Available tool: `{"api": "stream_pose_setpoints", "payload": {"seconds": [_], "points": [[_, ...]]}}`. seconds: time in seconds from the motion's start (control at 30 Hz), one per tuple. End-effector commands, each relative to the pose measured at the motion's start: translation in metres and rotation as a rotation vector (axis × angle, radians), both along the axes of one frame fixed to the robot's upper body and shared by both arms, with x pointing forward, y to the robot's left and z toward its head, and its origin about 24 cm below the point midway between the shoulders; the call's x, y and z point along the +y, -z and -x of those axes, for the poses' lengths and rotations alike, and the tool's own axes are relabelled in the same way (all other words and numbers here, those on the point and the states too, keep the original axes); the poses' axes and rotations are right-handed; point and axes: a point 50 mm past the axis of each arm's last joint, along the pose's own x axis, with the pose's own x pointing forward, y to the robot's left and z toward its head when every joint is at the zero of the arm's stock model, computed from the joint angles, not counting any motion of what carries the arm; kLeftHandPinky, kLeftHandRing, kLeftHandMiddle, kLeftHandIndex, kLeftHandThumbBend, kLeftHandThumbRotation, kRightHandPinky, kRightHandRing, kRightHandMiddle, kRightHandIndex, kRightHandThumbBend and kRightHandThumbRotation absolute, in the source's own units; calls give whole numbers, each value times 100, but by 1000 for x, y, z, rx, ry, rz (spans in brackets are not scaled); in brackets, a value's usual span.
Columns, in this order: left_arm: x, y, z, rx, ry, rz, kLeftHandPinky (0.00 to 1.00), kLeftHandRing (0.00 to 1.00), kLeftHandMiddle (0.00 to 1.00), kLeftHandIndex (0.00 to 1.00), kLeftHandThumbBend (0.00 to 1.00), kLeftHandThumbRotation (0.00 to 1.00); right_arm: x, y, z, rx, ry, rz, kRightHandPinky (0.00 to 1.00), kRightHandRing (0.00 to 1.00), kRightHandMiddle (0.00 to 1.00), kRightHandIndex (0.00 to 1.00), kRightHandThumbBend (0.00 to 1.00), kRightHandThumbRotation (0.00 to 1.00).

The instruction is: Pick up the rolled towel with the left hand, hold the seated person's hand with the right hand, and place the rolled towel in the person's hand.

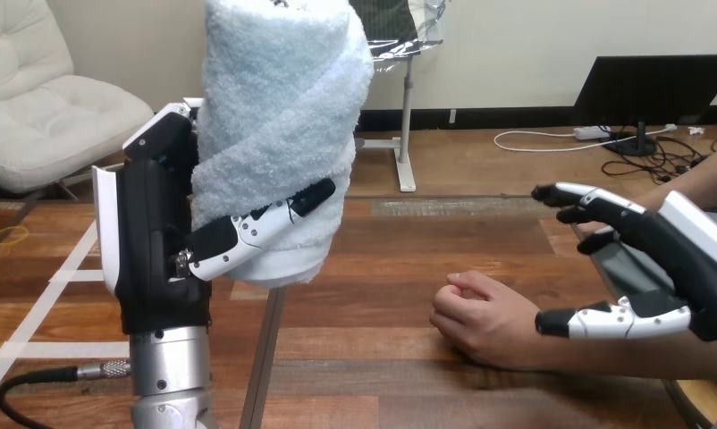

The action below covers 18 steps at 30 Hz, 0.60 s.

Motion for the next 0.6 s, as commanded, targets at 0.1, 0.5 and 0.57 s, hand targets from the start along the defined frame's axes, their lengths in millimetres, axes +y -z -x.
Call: {"api": "stream_pose_setpoints", "payload": {"seconds": [0.1,0.5,0.57], "points": [[2,-18,-1,-91,-5,27,19,23,30,37,49,0,2,-10,-14,-35,-11,53,70,86,88,86,98,38],[3,-17,-3,-85,1,25,19,24,30,37,50,0,-1,1,-18,2,2,101,70,85,87,86,96,37],[3,-17,-3,-85,0,23,19,24,30,37,50,0,-2,2,-19,9,3,108,70,85,87,87,95,37]]}}
